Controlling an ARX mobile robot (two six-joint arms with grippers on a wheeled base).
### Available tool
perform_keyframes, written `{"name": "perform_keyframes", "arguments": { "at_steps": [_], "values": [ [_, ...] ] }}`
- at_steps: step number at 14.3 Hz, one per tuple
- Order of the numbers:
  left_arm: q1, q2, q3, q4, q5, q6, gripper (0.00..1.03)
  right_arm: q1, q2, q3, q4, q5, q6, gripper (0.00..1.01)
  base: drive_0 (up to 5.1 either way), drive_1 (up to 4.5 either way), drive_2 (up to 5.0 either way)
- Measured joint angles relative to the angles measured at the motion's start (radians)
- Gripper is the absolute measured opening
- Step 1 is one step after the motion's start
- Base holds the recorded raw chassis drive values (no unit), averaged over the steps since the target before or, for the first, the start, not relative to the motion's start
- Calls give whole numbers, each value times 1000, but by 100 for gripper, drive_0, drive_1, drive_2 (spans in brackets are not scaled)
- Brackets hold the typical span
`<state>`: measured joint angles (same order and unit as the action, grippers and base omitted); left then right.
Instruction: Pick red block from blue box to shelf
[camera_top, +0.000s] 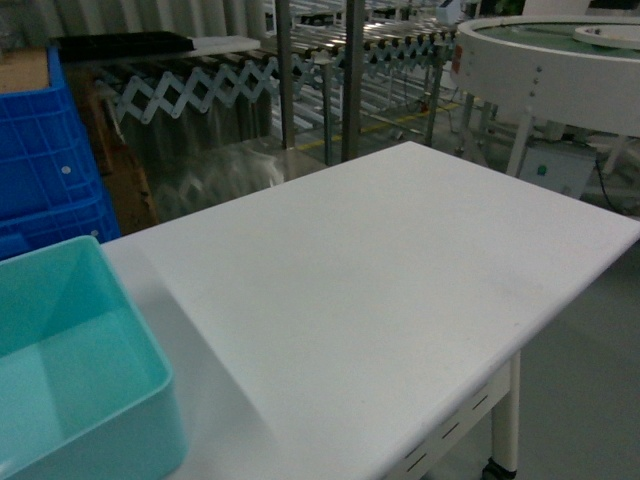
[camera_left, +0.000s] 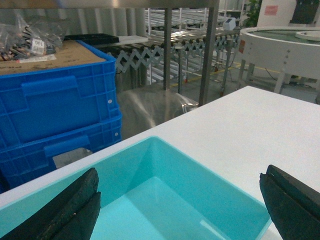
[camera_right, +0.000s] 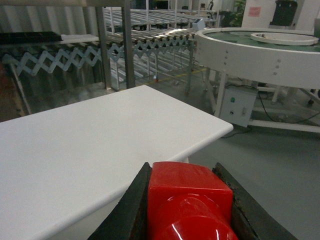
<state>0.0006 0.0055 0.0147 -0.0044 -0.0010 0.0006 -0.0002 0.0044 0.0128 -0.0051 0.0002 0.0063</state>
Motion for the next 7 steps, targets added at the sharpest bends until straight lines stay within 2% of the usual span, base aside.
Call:
{"name": "perform_keyframes", "arguments": {
  "at_steps": [7],
  "values": [
    [-1, 0, 0, 0, 0, 0, 98, 0, 0, 0, 0, 0, 0, 28, -148, -148, -148]
  ]
}}
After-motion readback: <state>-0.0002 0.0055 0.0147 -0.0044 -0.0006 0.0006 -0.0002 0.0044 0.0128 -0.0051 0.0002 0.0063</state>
